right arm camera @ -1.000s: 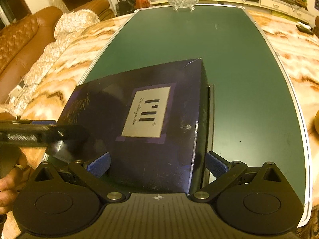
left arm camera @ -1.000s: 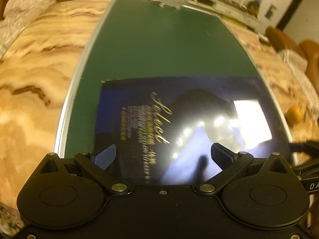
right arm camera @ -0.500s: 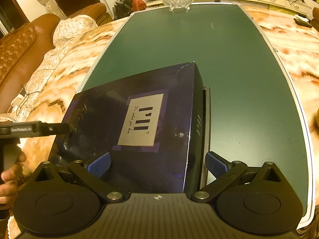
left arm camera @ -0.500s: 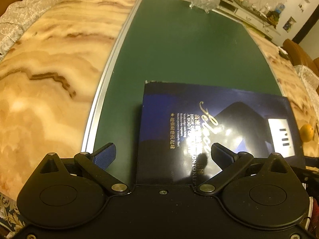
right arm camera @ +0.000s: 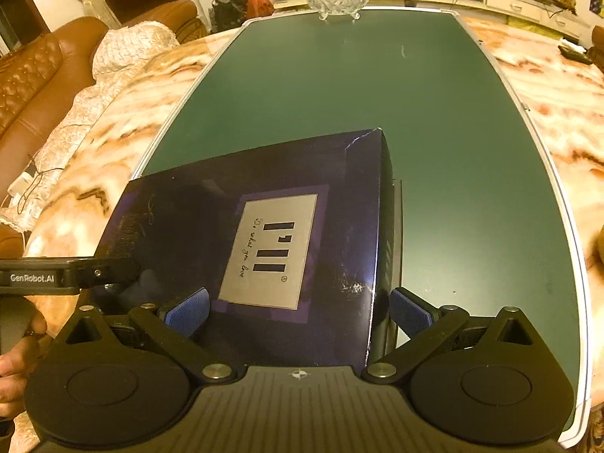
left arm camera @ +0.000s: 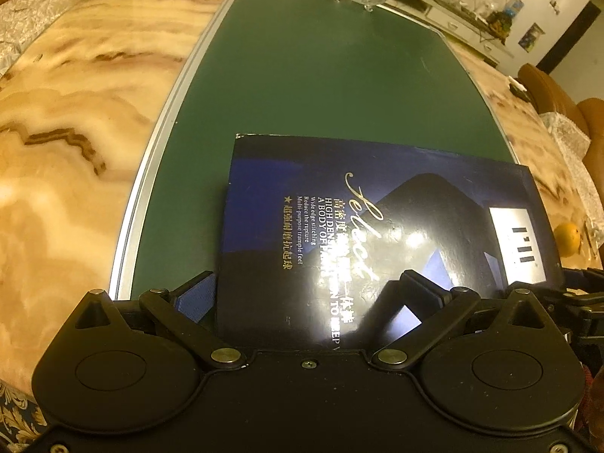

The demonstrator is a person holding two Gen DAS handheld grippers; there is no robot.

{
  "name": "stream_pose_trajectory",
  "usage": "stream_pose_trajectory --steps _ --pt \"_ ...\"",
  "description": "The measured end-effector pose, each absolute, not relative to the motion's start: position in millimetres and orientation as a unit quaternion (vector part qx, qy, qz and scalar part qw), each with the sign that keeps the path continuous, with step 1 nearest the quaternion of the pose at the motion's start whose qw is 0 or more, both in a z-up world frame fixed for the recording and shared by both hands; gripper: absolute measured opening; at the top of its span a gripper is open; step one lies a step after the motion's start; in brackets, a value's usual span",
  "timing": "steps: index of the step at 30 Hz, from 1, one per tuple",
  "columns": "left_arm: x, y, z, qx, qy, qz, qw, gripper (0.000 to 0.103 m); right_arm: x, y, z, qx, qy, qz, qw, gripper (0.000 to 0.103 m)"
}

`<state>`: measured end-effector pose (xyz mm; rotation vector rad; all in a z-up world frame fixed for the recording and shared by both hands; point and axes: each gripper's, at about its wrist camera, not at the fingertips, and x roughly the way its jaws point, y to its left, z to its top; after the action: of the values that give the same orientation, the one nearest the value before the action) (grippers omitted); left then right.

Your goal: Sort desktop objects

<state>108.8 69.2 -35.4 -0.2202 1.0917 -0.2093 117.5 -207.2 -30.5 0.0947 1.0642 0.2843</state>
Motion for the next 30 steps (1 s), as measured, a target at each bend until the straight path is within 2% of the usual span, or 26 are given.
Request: stream_pose_trajectory --steps 30 --pt "103 48 -16 -0.068 0.495 -0.095 0.861 0.103 111 -220 -29 0.055 0.500 0.143 0.852 0.103"
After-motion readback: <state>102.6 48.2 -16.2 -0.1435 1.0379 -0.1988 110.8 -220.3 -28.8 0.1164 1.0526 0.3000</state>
